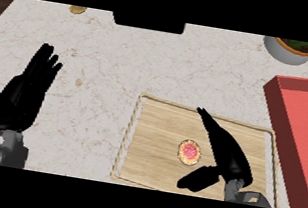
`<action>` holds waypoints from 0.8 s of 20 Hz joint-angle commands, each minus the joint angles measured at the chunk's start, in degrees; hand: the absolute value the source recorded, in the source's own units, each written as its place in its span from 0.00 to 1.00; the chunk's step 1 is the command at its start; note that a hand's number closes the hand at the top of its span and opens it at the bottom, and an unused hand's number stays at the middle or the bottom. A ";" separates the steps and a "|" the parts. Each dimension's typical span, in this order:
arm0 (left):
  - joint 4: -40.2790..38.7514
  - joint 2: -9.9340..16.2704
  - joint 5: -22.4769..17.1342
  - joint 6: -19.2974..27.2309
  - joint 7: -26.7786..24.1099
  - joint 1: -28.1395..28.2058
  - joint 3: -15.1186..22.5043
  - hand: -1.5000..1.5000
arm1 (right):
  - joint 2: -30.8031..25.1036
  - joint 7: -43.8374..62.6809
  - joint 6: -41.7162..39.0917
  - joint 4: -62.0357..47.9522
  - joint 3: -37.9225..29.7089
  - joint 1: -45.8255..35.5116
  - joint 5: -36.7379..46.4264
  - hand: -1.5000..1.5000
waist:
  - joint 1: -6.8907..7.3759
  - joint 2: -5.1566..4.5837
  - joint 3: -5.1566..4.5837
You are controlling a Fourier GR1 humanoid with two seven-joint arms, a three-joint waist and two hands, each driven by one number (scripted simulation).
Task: Pick the cupcake from the tray and place it in the cardboard box
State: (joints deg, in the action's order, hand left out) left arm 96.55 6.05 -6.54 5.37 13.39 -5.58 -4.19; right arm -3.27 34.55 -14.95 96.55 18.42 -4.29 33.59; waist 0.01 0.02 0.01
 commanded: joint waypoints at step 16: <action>-0.18 1.16 -0.28 -2.03 0.60 -0.34 -2.28 0.50 | -0.65 -12.17 5.59 -6.33 4.09 1.95 10.53 1.00 | 0.00 0.01 0.00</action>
State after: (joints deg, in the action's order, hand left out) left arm 96.27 6.39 -6.44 3.76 12.95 -5.01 -5.70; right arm -2.83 25.33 -10.76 90.87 20.58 -3.21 40.96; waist 0.07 0.05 -0.01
